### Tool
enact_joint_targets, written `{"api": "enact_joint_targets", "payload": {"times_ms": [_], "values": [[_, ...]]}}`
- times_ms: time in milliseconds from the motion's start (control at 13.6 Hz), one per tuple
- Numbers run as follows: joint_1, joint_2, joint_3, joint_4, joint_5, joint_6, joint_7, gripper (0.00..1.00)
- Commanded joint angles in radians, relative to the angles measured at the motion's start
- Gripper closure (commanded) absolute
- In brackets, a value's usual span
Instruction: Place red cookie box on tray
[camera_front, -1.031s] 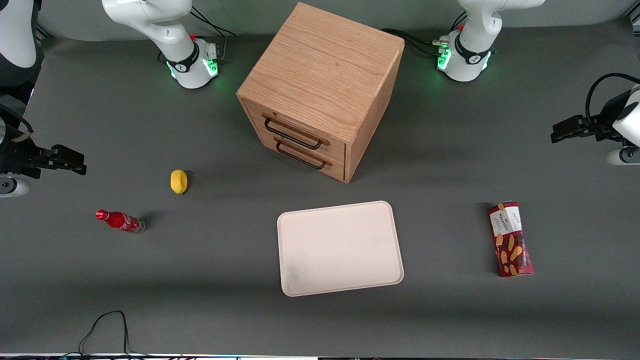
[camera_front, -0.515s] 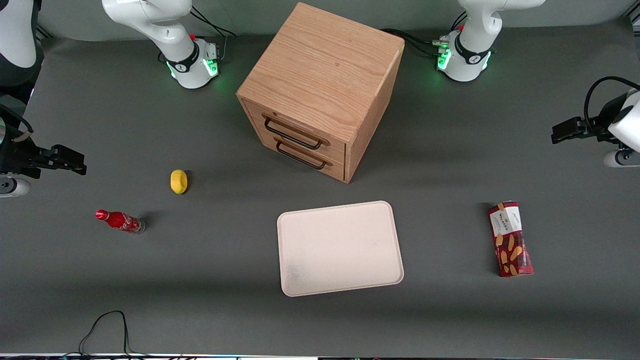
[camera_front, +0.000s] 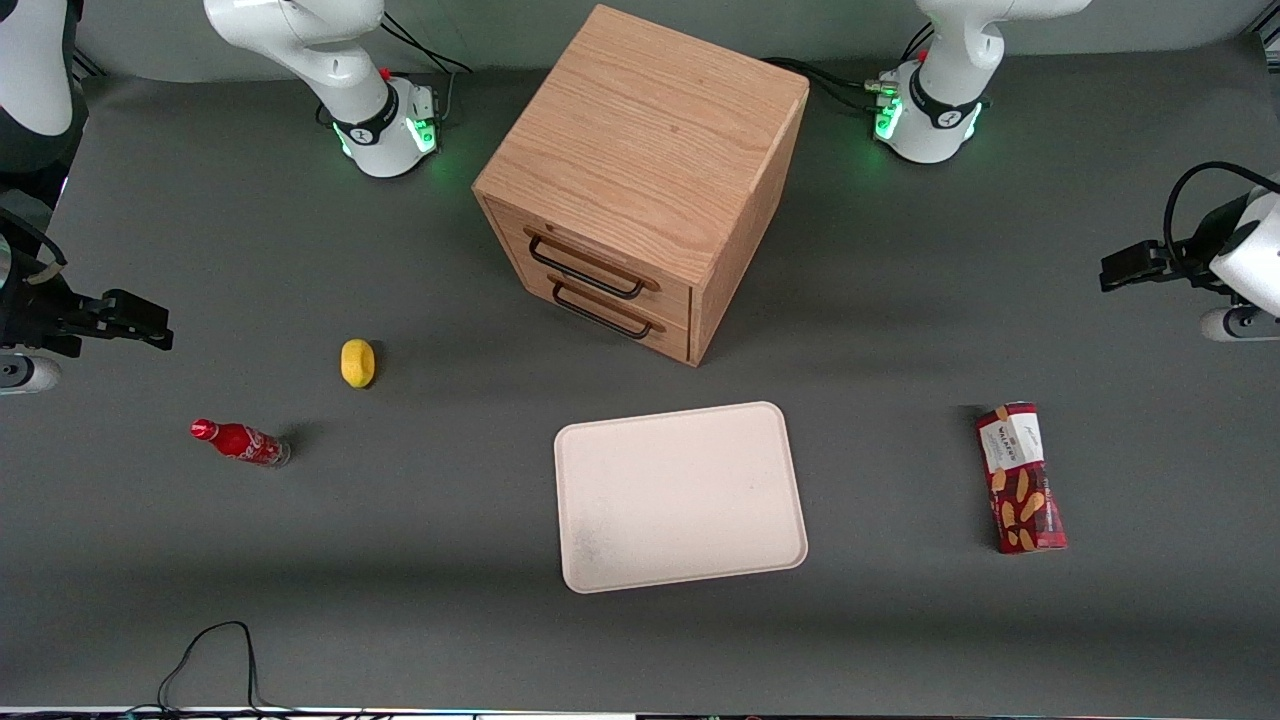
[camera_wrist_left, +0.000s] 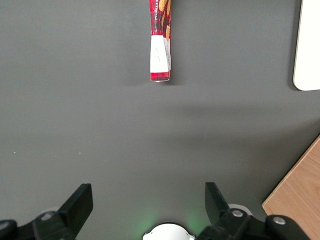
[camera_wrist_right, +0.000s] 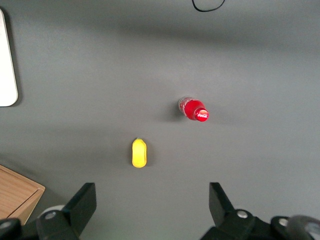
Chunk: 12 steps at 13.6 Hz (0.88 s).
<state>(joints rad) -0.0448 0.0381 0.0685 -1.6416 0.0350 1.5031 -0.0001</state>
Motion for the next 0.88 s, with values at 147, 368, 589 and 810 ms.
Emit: {"api": "enact_joint_targets", "payload": {"times_ms": [147,368,589,810], "values": [[-0.010,0.022,0.001,0.020,0.011,0.008,-0.015,0.00],[-0.004,0.025,0.001,0.022,0.003,0.009,-0.014,0.00],[0.003,0.177,0.005,0.246,-0.009,-0.038,-0.001,0.01],[0.023,0.441,0.004,0.622,-0.017,-0.165,-0.001,0.01]]}}
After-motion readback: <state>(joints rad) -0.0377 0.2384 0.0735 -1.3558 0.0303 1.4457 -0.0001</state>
